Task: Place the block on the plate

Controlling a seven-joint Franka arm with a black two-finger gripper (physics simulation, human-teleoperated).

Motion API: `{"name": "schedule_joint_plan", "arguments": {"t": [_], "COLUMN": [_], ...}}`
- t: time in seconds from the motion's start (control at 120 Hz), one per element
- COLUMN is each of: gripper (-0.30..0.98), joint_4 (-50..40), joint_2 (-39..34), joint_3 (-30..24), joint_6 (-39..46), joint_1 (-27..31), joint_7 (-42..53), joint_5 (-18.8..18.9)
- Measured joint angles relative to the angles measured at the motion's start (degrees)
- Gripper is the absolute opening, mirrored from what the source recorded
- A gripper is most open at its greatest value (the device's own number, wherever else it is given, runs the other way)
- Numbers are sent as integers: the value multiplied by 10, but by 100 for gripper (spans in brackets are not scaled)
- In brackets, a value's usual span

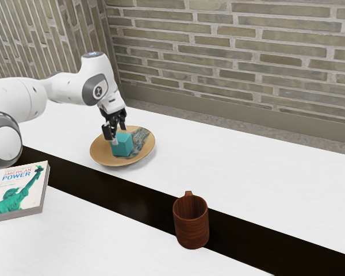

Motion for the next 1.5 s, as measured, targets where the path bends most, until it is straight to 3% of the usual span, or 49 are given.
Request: {"name": "schedule_joint_plan", "arguments": {"t": [0.5,0.75,0.942,1.233,1.5], "gripper": [68,68,69,69,69], "joint_4": [-64,-86,-119,-147,-169], "joint_2": [-118,-150,-217,-307,-394], "joint_3": [-1,0,11,48,132], "joint_6": [-29,-62,-103,-189,-235], "joint_1": [2,12,6,-45,-147], "joint_7": [-29,-111,-213,-387,-538], "joint_5": [-14,-27,-31,-46,-68]}}
